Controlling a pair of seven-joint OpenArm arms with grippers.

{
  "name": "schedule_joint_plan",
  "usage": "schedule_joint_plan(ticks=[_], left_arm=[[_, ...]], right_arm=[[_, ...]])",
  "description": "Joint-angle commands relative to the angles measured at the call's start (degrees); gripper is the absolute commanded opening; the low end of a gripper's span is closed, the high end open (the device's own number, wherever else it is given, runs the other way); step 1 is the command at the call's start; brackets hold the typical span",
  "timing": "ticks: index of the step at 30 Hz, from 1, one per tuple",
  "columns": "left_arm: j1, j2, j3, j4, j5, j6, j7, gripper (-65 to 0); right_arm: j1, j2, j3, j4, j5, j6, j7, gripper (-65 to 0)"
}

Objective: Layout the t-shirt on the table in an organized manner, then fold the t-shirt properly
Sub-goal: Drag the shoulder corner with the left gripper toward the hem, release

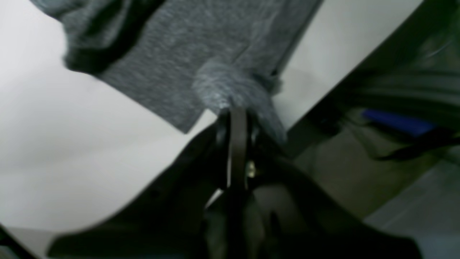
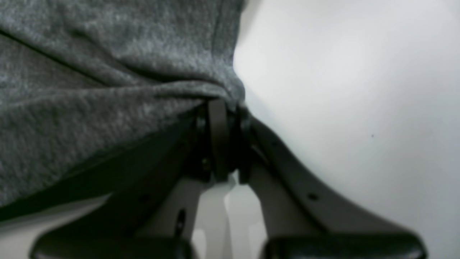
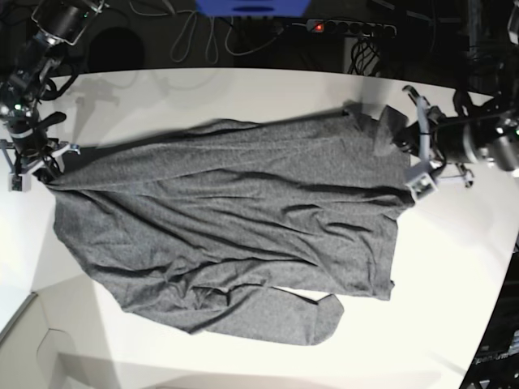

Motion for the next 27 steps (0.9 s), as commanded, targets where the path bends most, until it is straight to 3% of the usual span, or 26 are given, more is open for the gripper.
schedule_joint_plan(ticks=[1,8,13,21,27], left_arm=[[-2.1,-1.2,2.1,0.7,0.5,-0.2,-0.7,-64.8],[-13.7,-2.2,20.1,0.7,6.6,-0.3,-0.9,-64.8],[-24.3,-1.5,24.7,0.8,5.7,-0.9,-1.2,-64.8],[-37.3,3.7,25.6,0.7,-4.7,-14.1,-3.6,-64.8],[-40.0,1.6,33.3,0.7,-5.1,-15.1,-2.9,-64.8]], right_arm=[[0.6,0.9,0.2,1.1,0.8,-0.1,1.5,-65.0],[0.6,0.9,0.0,1.1,0.7,-0.2,1.5,-65.0],[0.5,0.9,0.0,0.9,0.7,-0.3,1.5,-65.0],[0.4,0.9,0.1,1.1,0.6,-0.4,1.5,-65.0],[0.3,1.0,0.3,1.2,0.6,-0.5,1.4,-65.0]])
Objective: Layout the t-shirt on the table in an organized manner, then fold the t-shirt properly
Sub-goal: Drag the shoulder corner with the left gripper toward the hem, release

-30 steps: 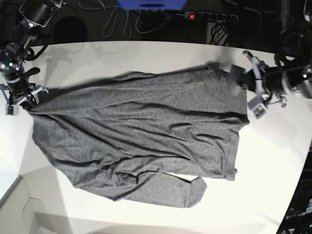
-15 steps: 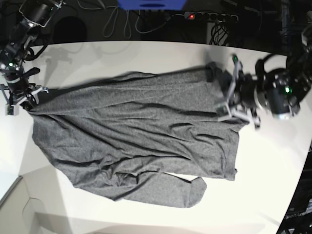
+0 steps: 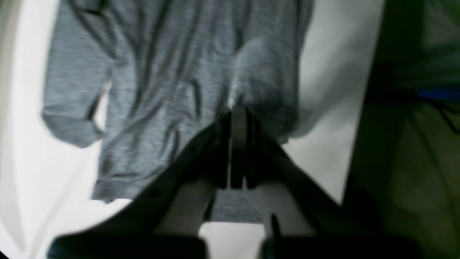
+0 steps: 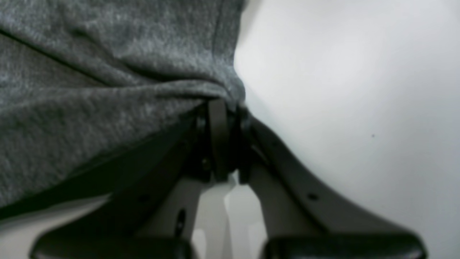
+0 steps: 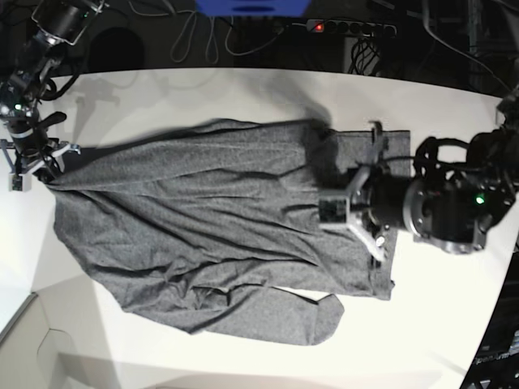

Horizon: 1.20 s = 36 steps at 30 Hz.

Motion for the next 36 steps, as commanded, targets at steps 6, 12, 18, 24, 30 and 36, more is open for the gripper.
schedule_joint_plan(ticks=[6,12,18,24,30,36], left_arm=[[-1.3,-2.0,2.2,0.5,-0.2,-0.3,4.9,-64.8],[-1.6,-2.0,2.2,0.5,-0.6,-0.3,6.3,-64.8],[-1.3,-2.0,2.2,0.5,-0.1,-0.3,6.4,-64.8],[-1.8,-4.4,6.9,0.5,3.0,-0.3,6.5,-64.8],[-6.2,-4.0,21.3,0.6,8.7,-0.3,6.0,-64.8],[-6.9,1.0,25.5,0.6,15.7,-0.3,6.0,-64.7]], right_arm=[[-0.6,0.9,0.3,2.8,0.6,-0.4,1.4,-65.0],[-0.6,0.5,0.3,3.1,0.6,-0.4,1.4,-65.0],[-0.7,0.5,0.3,3.1,0.6,-0.4,1.4,-65.0],[-0.7,0.5,0.3,3.1,0.6,-0.4,1.4,-65.0],[-0.7,0.5,0.3,3.1,0.6,-0.4,1.4,-65.0],[-0.7,0.5,0.3,3.1,0.6,-0.4,1.4,-65.0]])
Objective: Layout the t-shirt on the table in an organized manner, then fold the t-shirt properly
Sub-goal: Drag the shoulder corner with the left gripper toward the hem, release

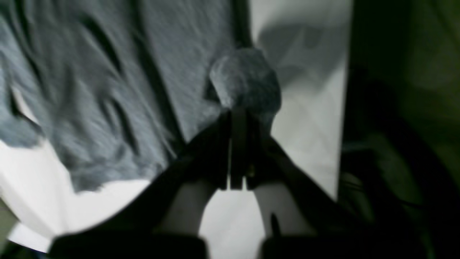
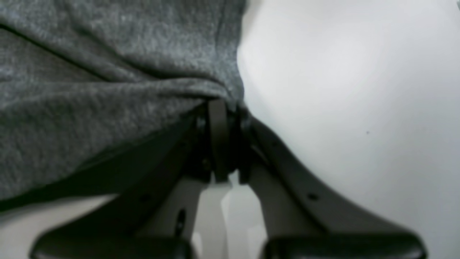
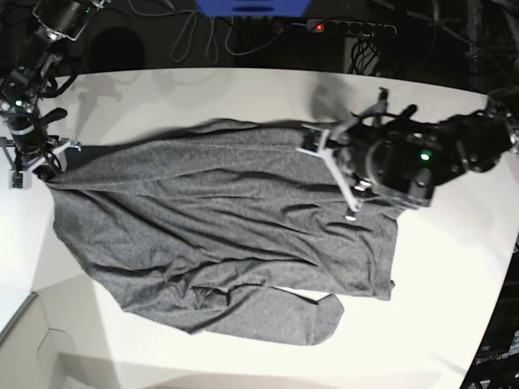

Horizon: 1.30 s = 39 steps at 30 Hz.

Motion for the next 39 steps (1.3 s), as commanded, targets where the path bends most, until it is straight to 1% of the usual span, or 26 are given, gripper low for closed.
schedule_joint_plan(ticks=[1,3,5,8,10,13,17,20,26,28,31,32,35,39], left_arm=[[-1.1,-0.1,1.0,0.7,1.7,-0.1,0.3,-64.7],[-1.9,1.4,4.5,0.7,6.0,-0.1,0.3,-64.7],[-3.5,3.0,9.5,0.7,10.3,-0.1,0.2,-64.7],[-4.9,4.4,14.2,0.7,14.9,-0.1,0.1,-64.7],[-5.0,4.8,14.8,0.7,16.3,-0.1,-0.8,-64.7],[-5.1,5.1,14.9,0.7,17.2,-0.1,-3.9,-64.7],[-5.2,4.9,14.6,0.7,17.2,-0.1,-4.7,-64.8],[-5.2,5.0,12.0,0.6,17.0,-0.1,-4.8,-64.8],[-4.2,4.9,3.1,0.6,16.5,-0.1,-4.4,-63.8],[-3.1,4.8,0.1,0.6,16.5,-0.1,-4.4,-59.2],[-0.4,4.7,-4.2,0.7,16.5,-0.1,-4.3,-45.2],[0.3,4.2,-4.7,0.7,16.6,-0.1,-4.3,-42.7],[0.9,1.1,-4.7,0.7,16.7,-0.1,-4.9,-43.5],[0.9,-0.9,-6.5,0.7,17.0,-0.1,-5.0,-45.1]], right_arm=[[0.5,1.0,0.2,1.1,0.8,-0.4,1.4,-65.0],[0.5,1.0,0.2,1.1,0.8,-0.4,1.4,-65.0],[0.5,1.0,0.2,1.2,0.8,-0.4,1.4,-65.0],[0.4,0.9,0.2,2.0,0.8,-0.4,1.4,-65.0],[-0.2,0.9,0.1,2.3,0.8,-0.4,1.4,-65.0],[-0.2,0.2,0.2,3.3,0.8,-0.4,1.4,-65.0],[-0.3,0.1,0.2,4.0,0.8,-0.4,1.4,-65.0],[-0.3,0.1,0.2,4.0,0.8,-0.4,1.4,-65.0],[-0.3,0.1,0.2,4.0,0.8,-0.4,1.4,-65.0],[-0.3,0.1,0.2,4.0,0.8,-0.4,1.4,-65.0],[-0.3,0.1,0.2,4.0,0.8,-0.4,1.4,-65.0],[-0.3,0.1,0.2,4.0,0.8,-0.4,1.4,-65.0],[-0.3,0.1,0.2,4.0,0.8,-0.4,1.4,-65.0],[-0.3,0.2,0.2,4.0,0.8,-0.4,1.4,-65.0]])
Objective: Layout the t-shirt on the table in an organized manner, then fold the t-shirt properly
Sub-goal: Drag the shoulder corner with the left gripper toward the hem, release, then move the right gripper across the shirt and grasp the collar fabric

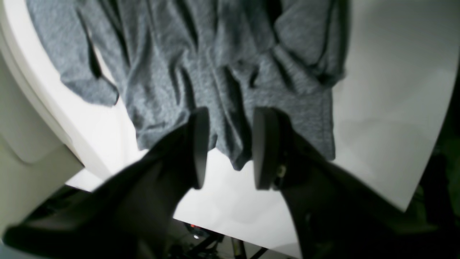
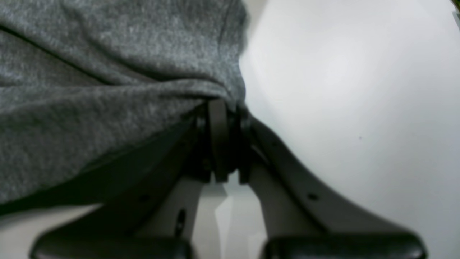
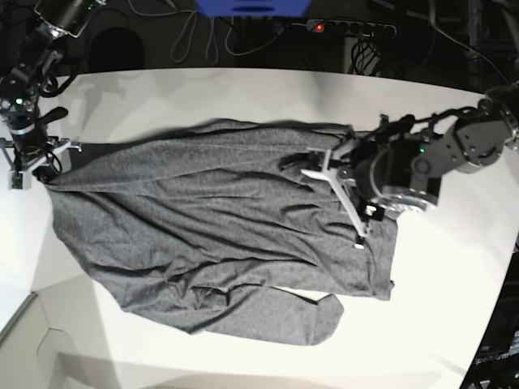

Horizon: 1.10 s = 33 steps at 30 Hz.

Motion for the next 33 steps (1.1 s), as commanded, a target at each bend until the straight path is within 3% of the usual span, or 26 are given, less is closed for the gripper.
schedule_joint_plan(ticks=[1,3,6,9,16,18,27,33], left_arm=[[-1.2,-0.4,-2.4,0.6,0.6,0.1,-0.2,-45.1],[1.3,0.2,-6.9,0.6,0.5,0.1,-0.3,-45.1],[7.2,5.0,-15.2,0.5,0.7,0.1,0.4,-44.9],[13.1,9.3,-19.2,0.1,2.9,0.1,0.3,-41.4],[23.9,18.3,-20.3,-0.6,22.3,0.1,-0.2,-39.6],[26.9,20.7,-24.4,-0.6,26.2,0.1,-0.3,-39.6],[33.0,33.6,-61.6,-0.4,27.6,0.1,0.3,-39.6],[32.7,35.6,-85.0,-0.4,27.6,0.1,0.3,-39.5]], right_arm=[[0.5,1.0,0.3,1.1,0.8,-0.4,1.4,-65.0],[0.5,0.9,0.3,1.0,0.8,-0.4,1.4,-65.0],[0.5,0.9,0.0,0.9,0.8,-0.4,1.4,-65.0],[0.5,0.7,0.0,0.9,0.8,-0.4,1.4,-65.0],[0.5,0.4,-0.1,1.1,0.8,-0.4,1.4,-65.0],[0.5,0.4,-0.1,1.1,0.8,-0.4,1.4,-65.0],[-0.4,0.3,2.6,3.3,0.8,-0.4,1.4,-41.9],[-0.5,-1.9,8.6,6.0,0.9,-0.4,1.4,-36.8]])
